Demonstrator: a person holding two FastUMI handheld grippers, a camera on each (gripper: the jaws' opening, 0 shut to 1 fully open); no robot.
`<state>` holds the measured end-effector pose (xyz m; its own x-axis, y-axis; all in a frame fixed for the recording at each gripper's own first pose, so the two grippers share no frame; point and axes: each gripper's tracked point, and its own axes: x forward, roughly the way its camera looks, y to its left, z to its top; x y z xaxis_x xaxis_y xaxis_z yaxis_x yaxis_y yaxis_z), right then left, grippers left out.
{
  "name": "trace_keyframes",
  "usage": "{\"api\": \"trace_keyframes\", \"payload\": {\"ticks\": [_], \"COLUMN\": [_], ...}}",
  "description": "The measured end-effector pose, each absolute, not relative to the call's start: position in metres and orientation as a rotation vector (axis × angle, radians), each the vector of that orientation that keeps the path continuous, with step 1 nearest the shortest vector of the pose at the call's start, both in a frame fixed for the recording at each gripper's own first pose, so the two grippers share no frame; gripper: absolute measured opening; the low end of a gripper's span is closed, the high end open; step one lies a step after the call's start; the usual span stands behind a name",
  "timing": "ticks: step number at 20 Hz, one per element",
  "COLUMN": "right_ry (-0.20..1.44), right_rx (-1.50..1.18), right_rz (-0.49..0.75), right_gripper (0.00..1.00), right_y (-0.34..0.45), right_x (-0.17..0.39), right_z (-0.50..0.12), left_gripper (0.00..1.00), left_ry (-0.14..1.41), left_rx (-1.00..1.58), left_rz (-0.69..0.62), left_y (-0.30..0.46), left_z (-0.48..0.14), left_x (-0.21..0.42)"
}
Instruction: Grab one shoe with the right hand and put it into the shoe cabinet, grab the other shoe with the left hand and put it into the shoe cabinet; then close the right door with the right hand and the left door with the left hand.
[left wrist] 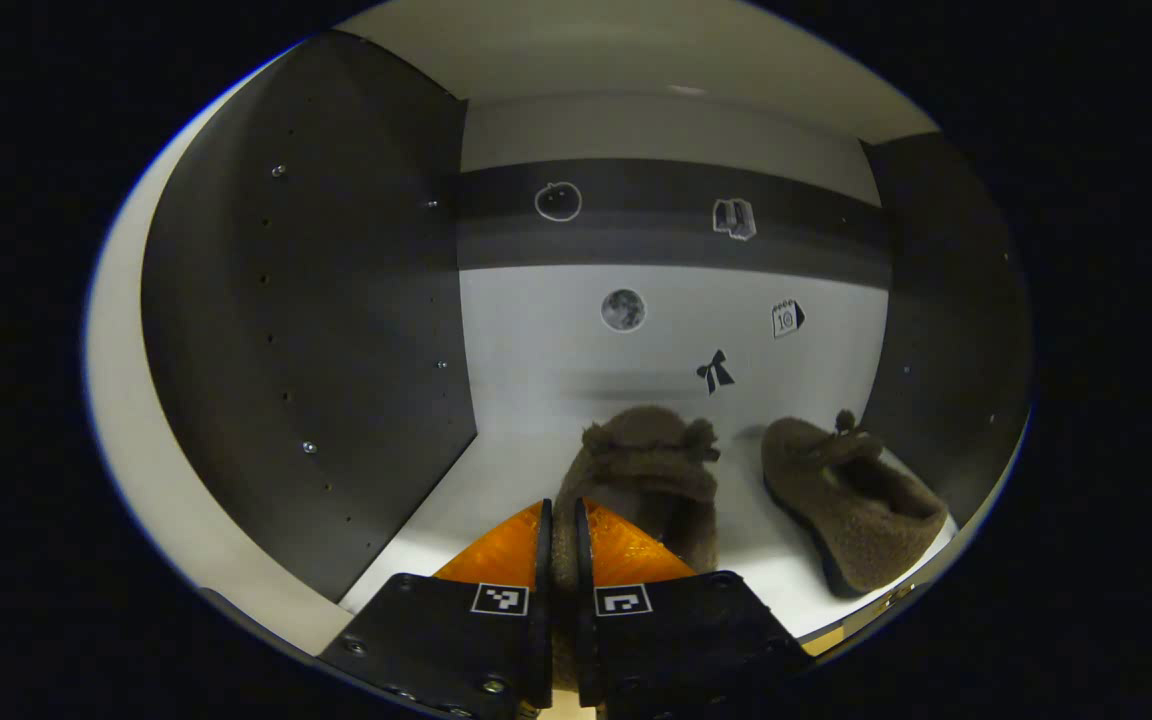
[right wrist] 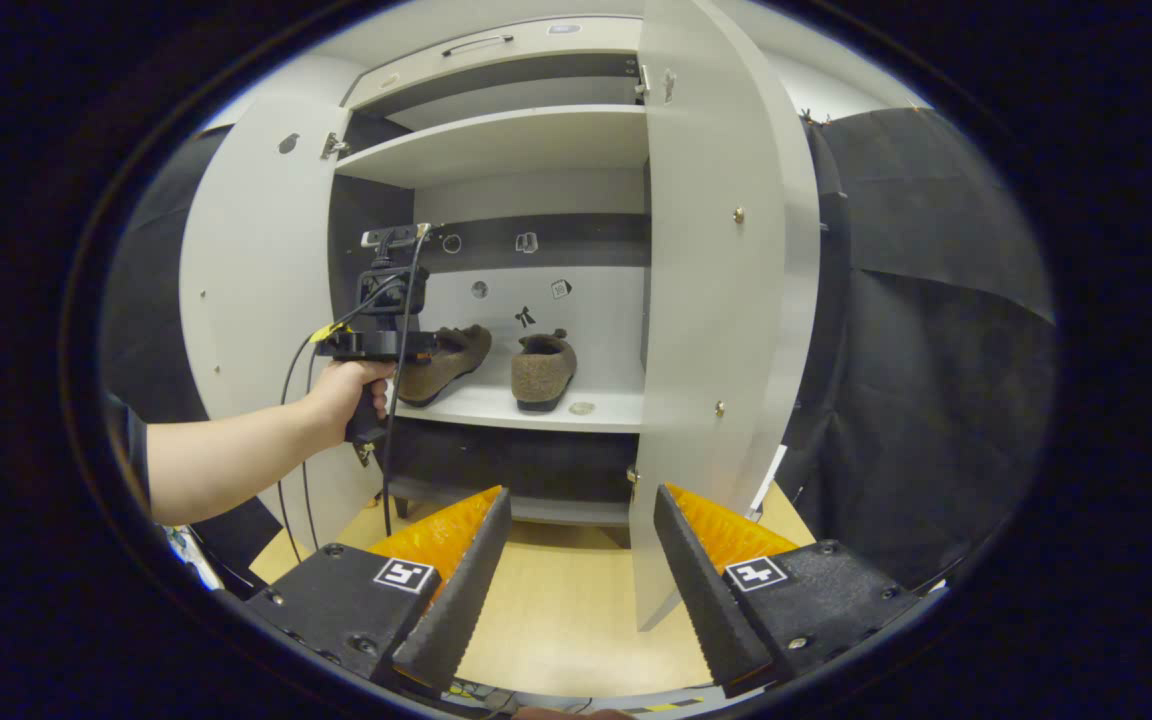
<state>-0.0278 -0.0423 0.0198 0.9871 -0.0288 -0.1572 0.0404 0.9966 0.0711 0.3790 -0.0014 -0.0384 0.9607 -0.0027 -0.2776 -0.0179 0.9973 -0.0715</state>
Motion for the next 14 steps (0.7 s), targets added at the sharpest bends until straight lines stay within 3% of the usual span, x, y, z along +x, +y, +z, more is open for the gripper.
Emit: {"api": "trace_keyframes", "payload": {"ticks": [1, 4, 5, 7, 8, 9, 12, 13, 14], "right_ry": [0.158, 0.155, 0.152, 0.141, 0.137, 0.134, 0.11, 0.098, 0.086], "right_rx": [0.072, 0.088, 0.095, 0.104, 0.105, 0.106, 0.114, 0.115, 0.111], "right_rz": [-0.035, -0.03, -0.029, -0.023, -0.018, -0.01, 0.007, 0.009, 0.006], "right_gripper": [0.92, 0.91, 0.91, 0.91, 0.91, 0.91, 0.91, 0.92, 0.91], "right_y": [-0.043, -0.043, -0.043, -0.041, -0.04, -0.038, -0.036, -0.036, -0.036], "right_x": [-0.026, -0.021, -0.019, -0.015, -0.013, -0.011, -0.008, -0.006, -0.005], "right_z": [0.02, 0.021, 0.023, 0.026, 0.028, 0.03, 0.037, 0.04, 0.043], "left_gripper": [0.17, 0.66, 0.72, 0.74, 0.89, 0.76, 0.81, 0.72, 0.77], "left_ry": [0.298, 0.285, 0.249, 0.155, 0.099, 0.056, -0.013, -0.023, -0.036], "left_rx": [-0.126, -0.168, -0.159, -0.121, -0.098, -0.086, -0.078, -0.057, -0.038], "left_rz": [-0.01, -0.01, -0.006, 0.004, 0.012, 0.008, -0.042, -0.051, -0.059], "left_y": [-0.007, -0.005, -0.001, 0.006, 0.01, 0.01, -0.004, -0.009, -0.012], "left_z": [-0.039, -0.035, -0.026, -0.003, 0.011, 0.024, 0.048, 0.049, 0.05], "left_x": [0.377, 0.374, 0.37, 0.357, 0.349, 0.339, 0.308, 0.304, 0.296]}}
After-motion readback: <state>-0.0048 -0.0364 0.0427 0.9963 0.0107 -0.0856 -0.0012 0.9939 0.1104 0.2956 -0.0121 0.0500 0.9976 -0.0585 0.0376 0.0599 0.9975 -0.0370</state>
